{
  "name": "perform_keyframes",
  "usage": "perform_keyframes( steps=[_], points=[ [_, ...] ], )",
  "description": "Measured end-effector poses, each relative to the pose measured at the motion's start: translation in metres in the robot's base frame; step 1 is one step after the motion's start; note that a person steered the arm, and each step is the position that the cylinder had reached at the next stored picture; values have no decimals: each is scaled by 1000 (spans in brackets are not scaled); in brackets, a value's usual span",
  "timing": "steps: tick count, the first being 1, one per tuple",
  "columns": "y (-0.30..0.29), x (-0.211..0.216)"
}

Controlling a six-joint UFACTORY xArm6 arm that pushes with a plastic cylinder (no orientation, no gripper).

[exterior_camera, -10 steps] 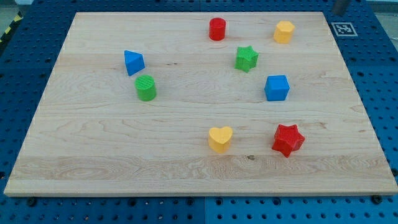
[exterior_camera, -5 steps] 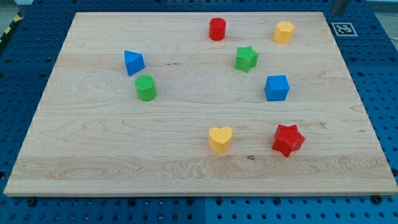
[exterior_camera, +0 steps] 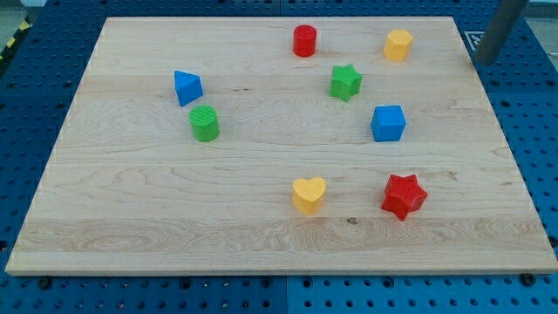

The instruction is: Point at the green star

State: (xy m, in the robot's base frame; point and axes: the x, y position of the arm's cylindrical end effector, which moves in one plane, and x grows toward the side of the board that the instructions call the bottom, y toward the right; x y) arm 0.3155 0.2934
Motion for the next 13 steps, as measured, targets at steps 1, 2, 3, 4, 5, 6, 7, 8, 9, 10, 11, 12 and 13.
perform_keyframes(
  steps=[1, 2, 3, 4, 5, 6, 7, 8, 9, 10, 11, 12, 13],
  points=[
    [-27, 10],
    [-27, 10],
    [-38, 16],
    [-52, 21],
    [-52, 22],
    [-71, 39],
    [-98, 46],
    [-98, 46],
    [-98, 44],
    [-103, 28],
    [-122, 25],
    [-154, 32],
    [-162, 32]
  ],
)
